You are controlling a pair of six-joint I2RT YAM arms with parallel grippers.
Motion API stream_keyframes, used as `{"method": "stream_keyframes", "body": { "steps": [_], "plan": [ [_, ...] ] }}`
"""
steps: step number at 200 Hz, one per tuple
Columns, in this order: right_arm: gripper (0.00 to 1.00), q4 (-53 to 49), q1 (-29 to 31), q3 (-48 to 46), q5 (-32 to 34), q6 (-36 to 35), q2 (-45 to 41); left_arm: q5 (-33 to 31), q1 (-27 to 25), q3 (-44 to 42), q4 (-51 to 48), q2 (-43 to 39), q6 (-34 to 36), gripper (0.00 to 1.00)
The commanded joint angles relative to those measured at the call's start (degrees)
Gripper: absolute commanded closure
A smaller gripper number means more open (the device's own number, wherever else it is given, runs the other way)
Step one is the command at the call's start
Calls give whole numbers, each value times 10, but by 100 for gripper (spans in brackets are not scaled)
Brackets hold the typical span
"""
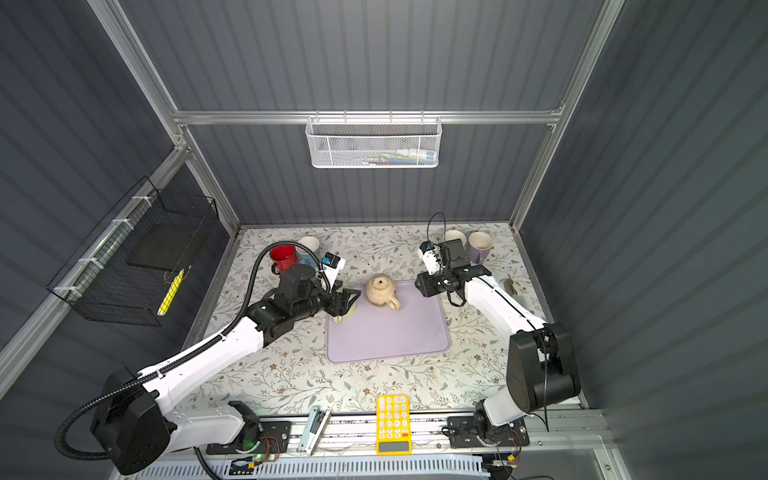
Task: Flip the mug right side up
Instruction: 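Move the right gripper over the upside-down cream mug on the tray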
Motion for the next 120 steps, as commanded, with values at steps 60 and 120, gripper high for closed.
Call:
{"method": "stream_keyframes", "body": {
  "steps": [60, 120],
  "plan": [
    [41, -9, 83, 7, -13, -20, 60, 17, 76, -38, 30, -45, -17, 29],
    [41, -2, 111, 49, 24, -16, 141, 16, 94, -57, 22, -66, -23, 29]
  ]
}}
